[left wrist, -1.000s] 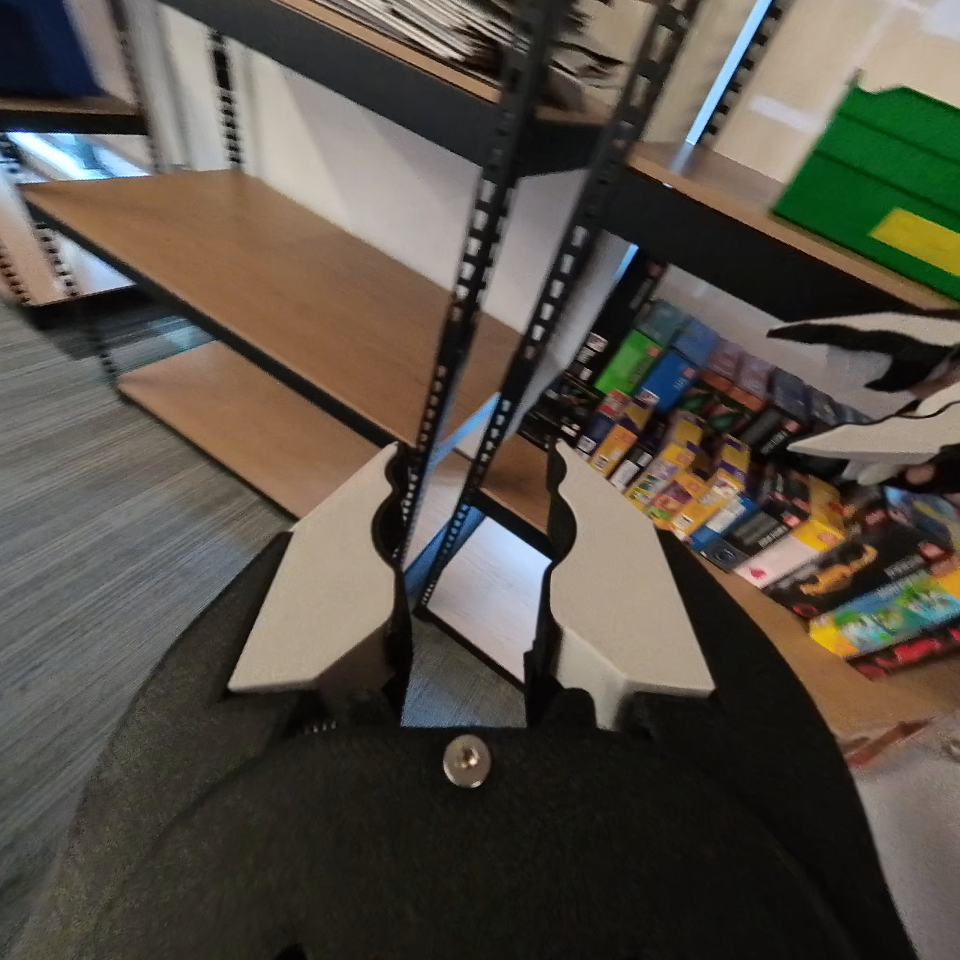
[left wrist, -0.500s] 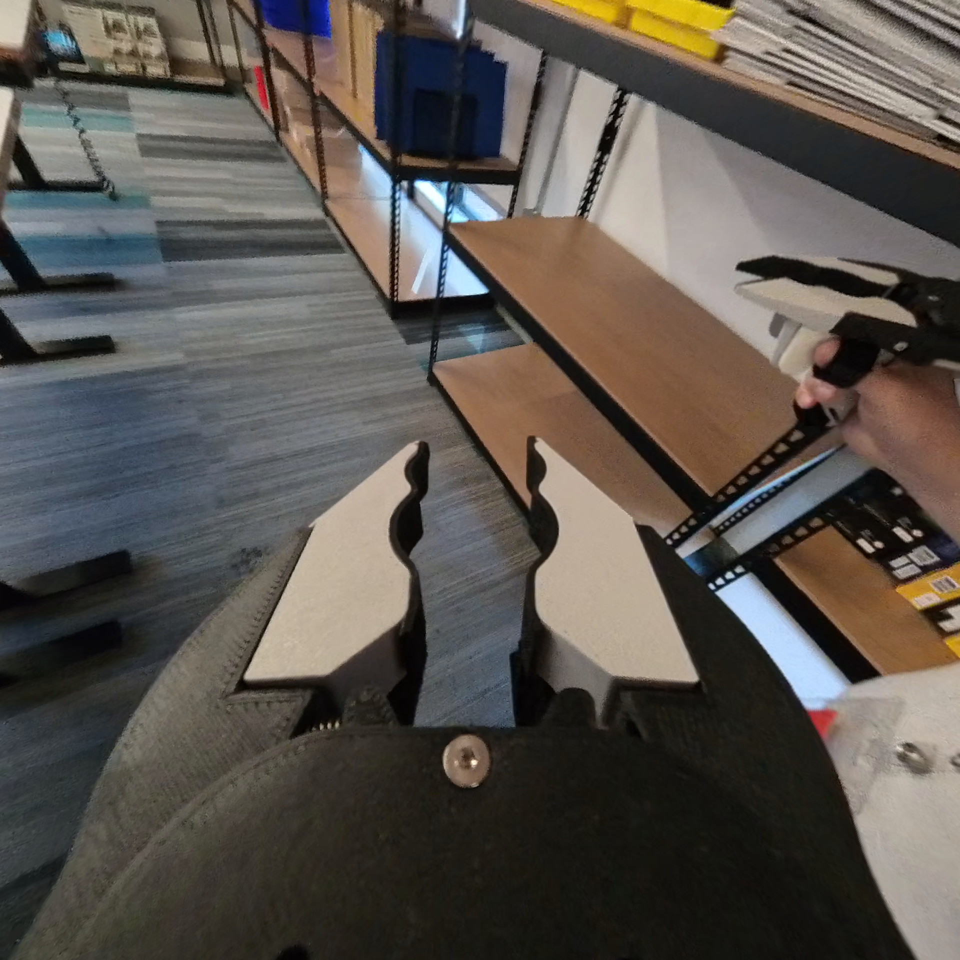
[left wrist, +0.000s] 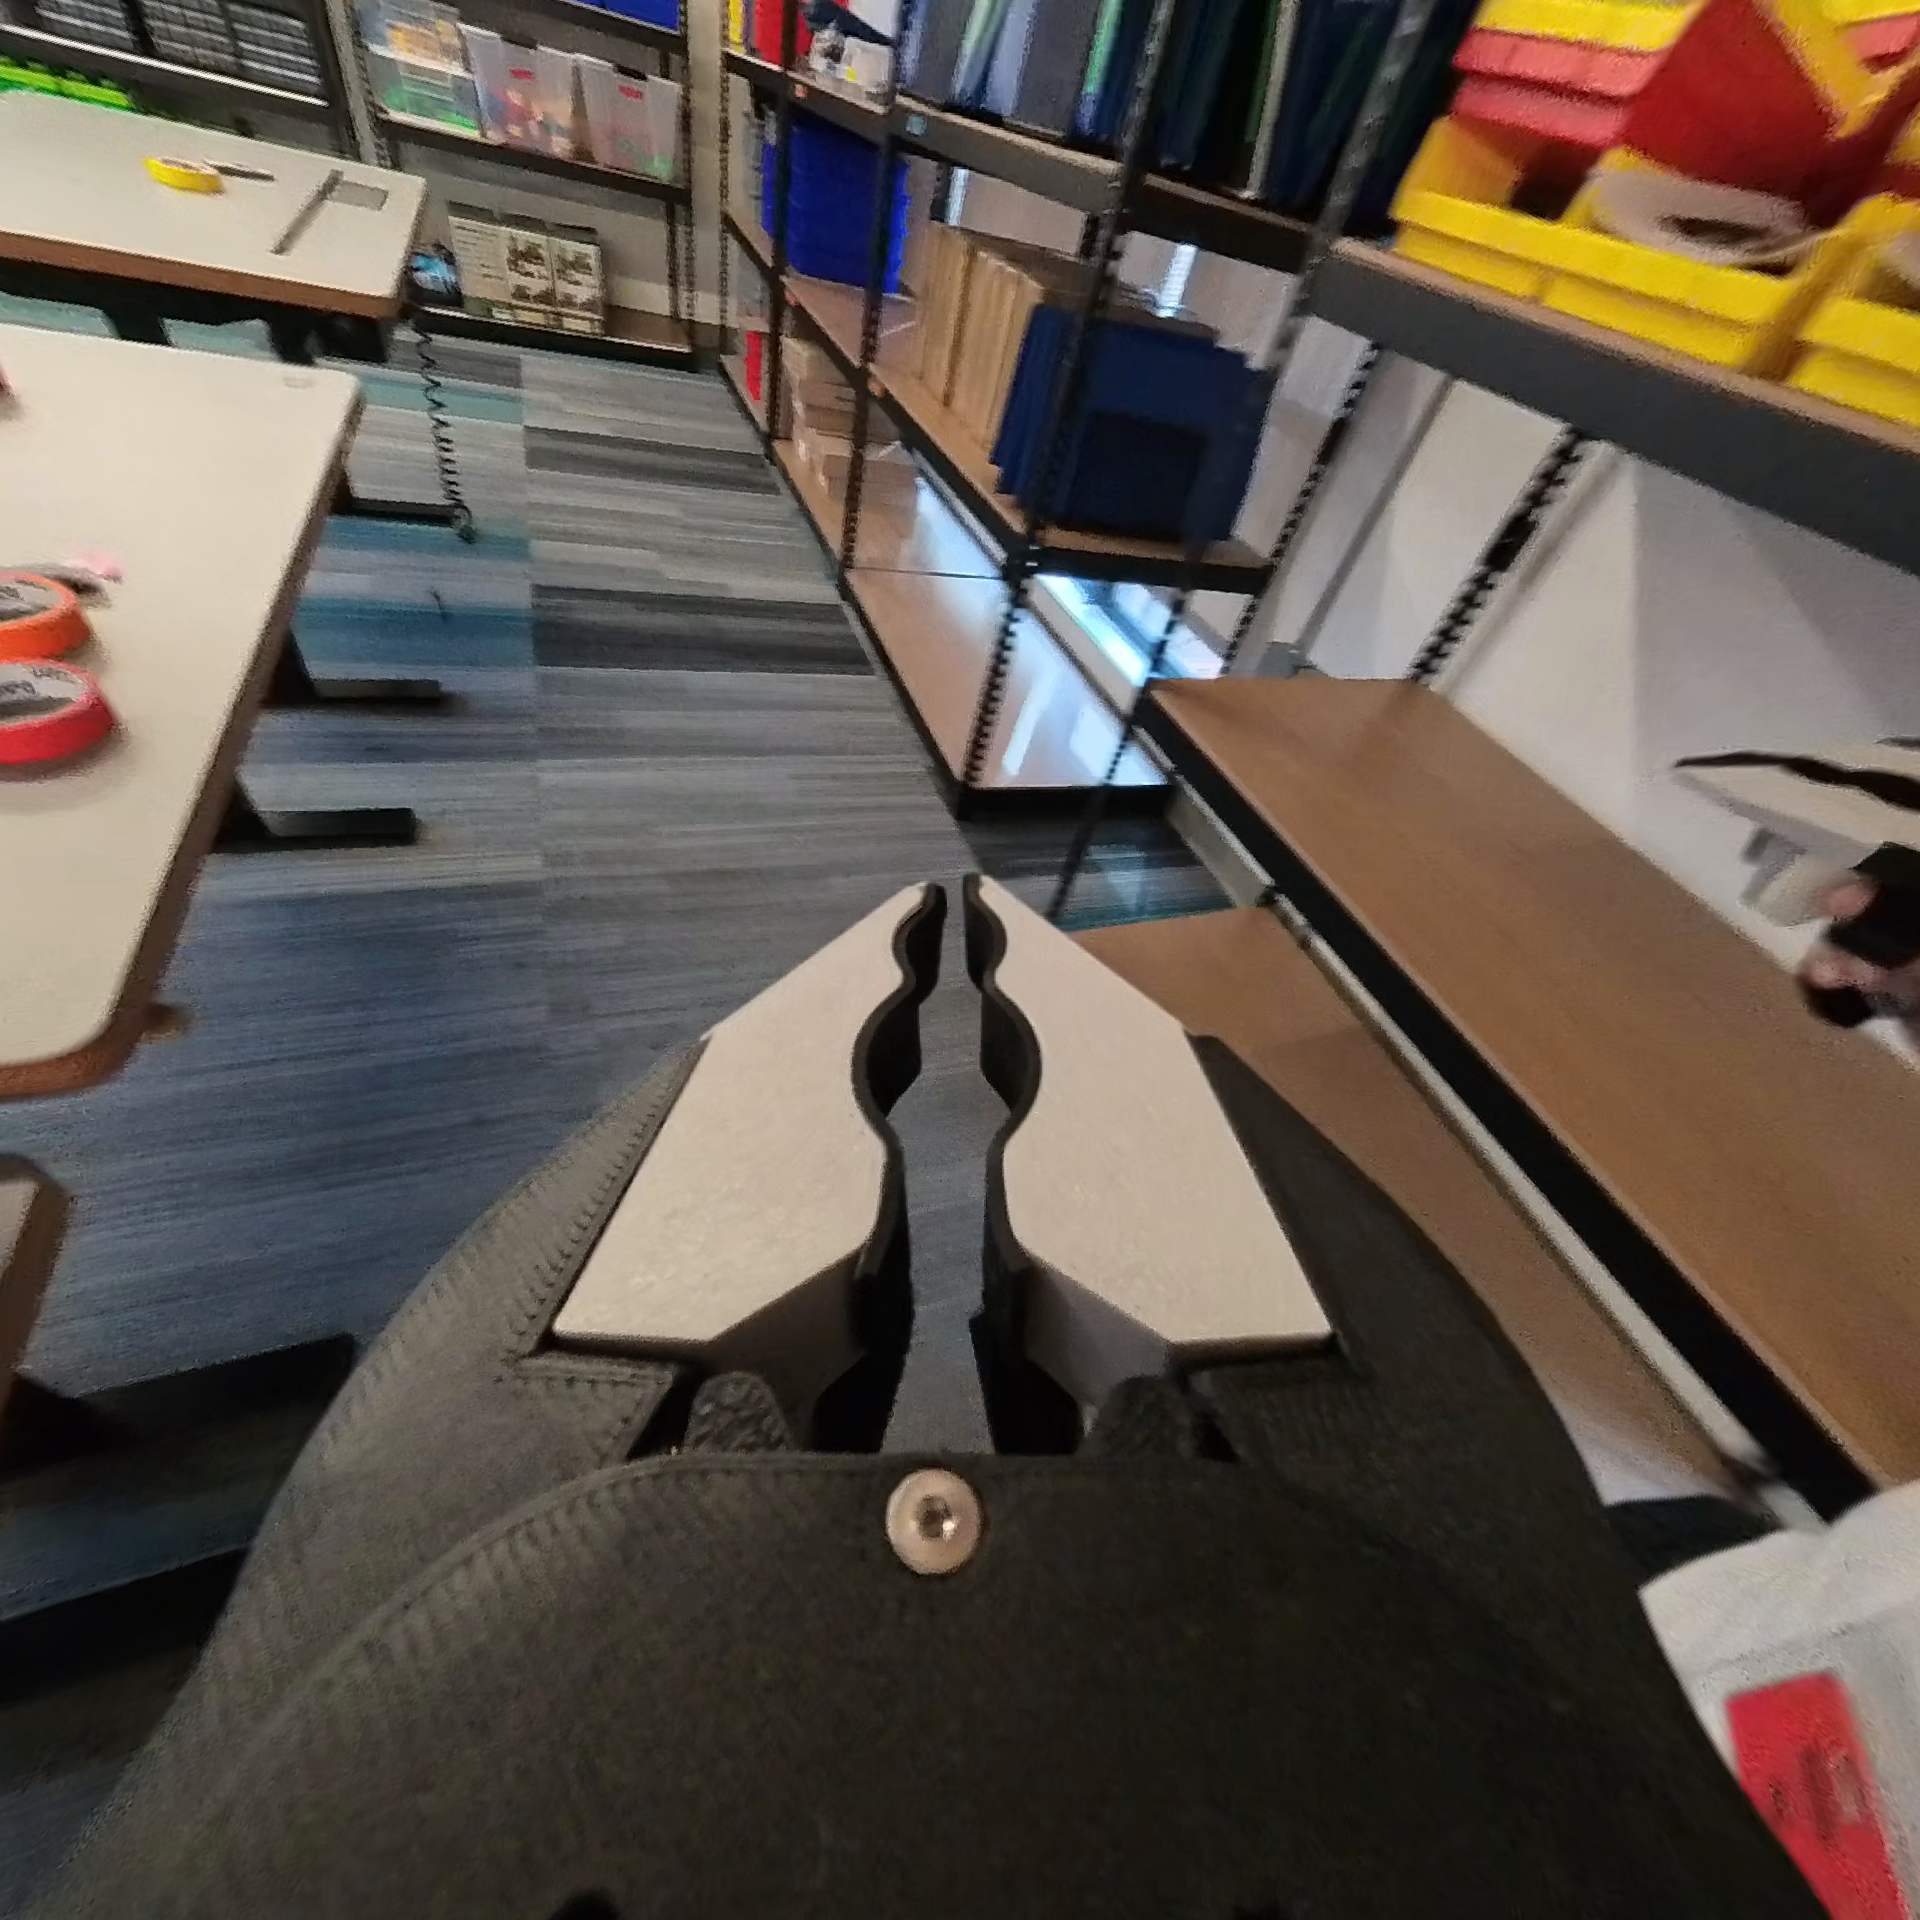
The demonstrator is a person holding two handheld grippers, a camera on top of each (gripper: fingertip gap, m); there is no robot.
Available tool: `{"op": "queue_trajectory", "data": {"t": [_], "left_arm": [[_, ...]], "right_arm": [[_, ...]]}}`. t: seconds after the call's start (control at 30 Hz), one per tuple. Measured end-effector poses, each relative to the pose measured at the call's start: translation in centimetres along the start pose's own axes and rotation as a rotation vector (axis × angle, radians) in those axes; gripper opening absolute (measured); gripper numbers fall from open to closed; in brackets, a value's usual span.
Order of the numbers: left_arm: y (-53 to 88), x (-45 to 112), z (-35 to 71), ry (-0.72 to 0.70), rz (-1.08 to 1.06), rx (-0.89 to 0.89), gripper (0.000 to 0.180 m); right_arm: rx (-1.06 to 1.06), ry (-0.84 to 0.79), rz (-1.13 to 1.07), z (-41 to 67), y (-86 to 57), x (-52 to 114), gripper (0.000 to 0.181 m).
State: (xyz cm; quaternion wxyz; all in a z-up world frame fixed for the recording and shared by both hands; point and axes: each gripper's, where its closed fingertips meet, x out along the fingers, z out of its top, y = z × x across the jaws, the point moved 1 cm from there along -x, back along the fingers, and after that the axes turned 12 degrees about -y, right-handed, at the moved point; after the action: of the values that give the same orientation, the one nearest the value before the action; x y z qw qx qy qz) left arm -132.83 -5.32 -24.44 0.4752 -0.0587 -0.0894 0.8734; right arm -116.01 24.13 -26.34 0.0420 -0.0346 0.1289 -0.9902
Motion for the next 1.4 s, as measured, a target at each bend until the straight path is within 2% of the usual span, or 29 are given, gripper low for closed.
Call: {"op": "queue_trajectory", "data": {"t": [0.1,0.2,0.37,0.47,0.53,0.67,0.73,0.87,1.0,1.17,1.4], "left_arm": [[4.1,6.6,-0.1,-0.015,0.14,-0.008,0.0],[5.9,12.1,0.3,-0.027,0.125,-0.075,0.0],[12.4,17.2,0.3,-0.035,0.259,-0.073,0.0],[18.3,19.2,-1.3,0.017,0.352,-0.046,0.016],[22.6,20.6,-2.3,0.034,0.388,-0.062,0.022],[31.0,23.7,-2.9,0.058,0.441,-0.114,0.021],[34.9,25.1,-2.3,0.066,0.49,-0.085,0.019],[41.2,28.1,-2.4,0.124,0.556,-0.09,0.022],[47.0,29.9,-4.2,0.177,0.699,-0.115,0.024],[51.4,31.0,-6.7,0.155,0.942,-0.279,0.025],[56.9,31.9,-10.4,0.323,1.155,-0.286,0.036]], "right_arm": [[0.01,-0.011,0.093,-0.9,-4.9,7.0,0.0],[0.014,-0.005,0.21,-1.3,-9.0,14.3,0.001],[0.028,0.028,0.354,-4.0,-12.8,27.3,0.004],[0.063,0.031,0.422,-6.4,-12.9,35.5,0.004],[0.058,0.046,0.447,-8.7,-12.6,41.3,0.005],[0.044,0.117,0.468,-12.8,-11.3,52.3,0.005],[0.047,0.145,0.549,-13.9,-9.8,56.9,0.006],[-0.067,0.216,0.649,-16.9,-8.6,65.7,0.009],[-0.03,0.237,0.823,-19.8,-6.1,74.2,0.009],[-0.026,0.3,1.091,-22.7,-2.6,85.1,0.009],[-0.175,0.3,1.321,-25.0,3.8,98.2,0.016]]}}
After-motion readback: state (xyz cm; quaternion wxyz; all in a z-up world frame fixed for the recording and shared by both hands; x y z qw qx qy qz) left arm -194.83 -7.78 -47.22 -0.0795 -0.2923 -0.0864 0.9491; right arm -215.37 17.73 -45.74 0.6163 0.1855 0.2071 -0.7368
